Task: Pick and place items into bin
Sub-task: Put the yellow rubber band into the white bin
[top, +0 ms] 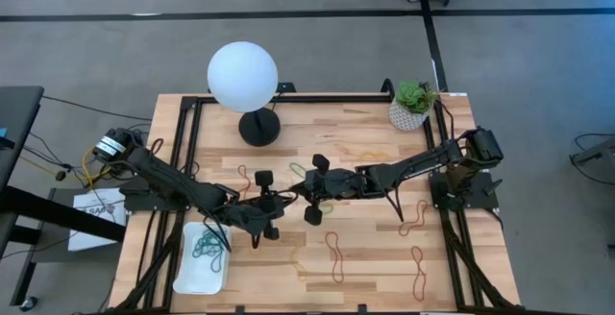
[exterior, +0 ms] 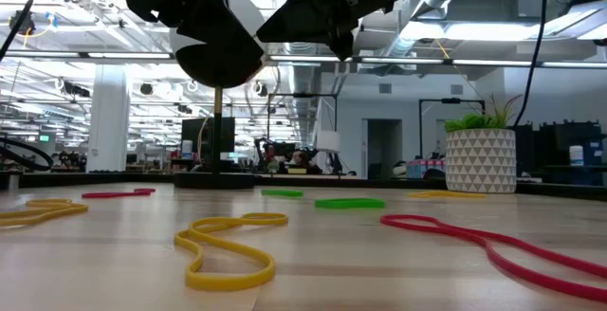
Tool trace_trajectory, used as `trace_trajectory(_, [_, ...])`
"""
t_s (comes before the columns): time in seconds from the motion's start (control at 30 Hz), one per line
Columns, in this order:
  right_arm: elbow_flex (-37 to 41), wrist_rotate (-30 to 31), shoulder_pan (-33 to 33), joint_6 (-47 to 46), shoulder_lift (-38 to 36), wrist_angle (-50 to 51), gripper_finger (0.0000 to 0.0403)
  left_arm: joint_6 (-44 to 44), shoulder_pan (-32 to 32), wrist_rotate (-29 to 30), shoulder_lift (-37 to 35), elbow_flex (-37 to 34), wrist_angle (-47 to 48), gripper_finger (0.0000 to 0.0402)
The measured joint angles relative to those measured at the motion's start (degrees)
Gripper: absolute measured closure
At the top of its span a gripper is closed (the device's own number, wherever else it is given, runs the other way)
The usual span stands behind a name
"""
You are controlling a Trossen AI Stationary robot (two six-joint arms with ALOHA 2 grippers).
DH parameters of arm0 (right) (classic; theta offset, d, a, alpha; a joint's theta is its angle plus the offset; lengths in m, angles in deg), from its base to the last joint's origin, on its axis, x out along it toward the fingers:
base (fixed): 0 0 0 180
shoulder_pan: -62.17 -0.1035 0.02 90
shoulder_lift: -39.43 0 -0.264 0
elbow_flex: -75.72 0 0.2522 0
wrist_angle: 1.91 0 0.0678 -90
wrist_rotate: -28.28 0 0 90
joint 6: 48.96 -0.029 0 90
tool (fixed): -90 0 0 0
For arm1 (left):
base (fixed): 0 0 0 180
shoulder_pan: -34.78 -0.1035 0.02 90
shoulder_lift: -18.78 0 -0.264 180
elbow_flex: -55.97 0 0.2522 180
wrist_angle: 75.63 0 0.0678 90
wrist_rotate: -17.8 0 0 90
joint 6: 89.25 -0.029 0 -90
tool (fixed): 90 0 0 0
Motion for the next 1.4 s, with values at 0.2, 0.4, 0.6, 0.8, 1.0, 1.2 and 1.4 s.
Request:
trace_trajectory(0.2, [0.00, 0.02, 0.02, -0.01, -0.02, 0.00, 0.0403, 0.47, -0.03, -0.03, 0.00, 0.00, 0.36, 0.0380])
trace_trajectory(0.4, [0.00, 0.00, 0.02, -0.02, -0.02, 0.02, 0.0403, 3.47, -0.04, -0.11, 0.00, 0.00, 0.37, 0.0366])
trace_trajectory(0.6, [0.00, 0.00, 0.00, -0.02, -0.02, 0.04, 0.0403, 6.16, -0.04, -0.98, 0.00, 0.02, 2.46, 0.0326])
trace_trajectory(0.8, [0.00, 0.37, 0.24, -0.03, -0.04, 0.17, 0.0403, 7.62, 0.04, -0.86, 0.00, 0.04, 5.73, 0.0283])
trace_trajectory(1.0, [0.00, 0.48, 0.72, -0.35, -0.04, 1.21, 0.0403, 10.15, 0.04, 4.47, 0.00, 0.04, 5.87, 0.0278])
trace_trajectory(1.2, [0.00, 0.46, 0.79, -2.54, -0.04, 4.08, 0.0403, 9.82, -0.30, 9.24, -0.01, 0.04, 6.01, 0.0286])
trace_trajectory(1.4, [-0.02, 0.04, 0.79, -2.54, 0.42, 2.02, 0.0403, 9.73, -2.34, 7.75, -0.01, 0.04, 5.90, 0.0287])
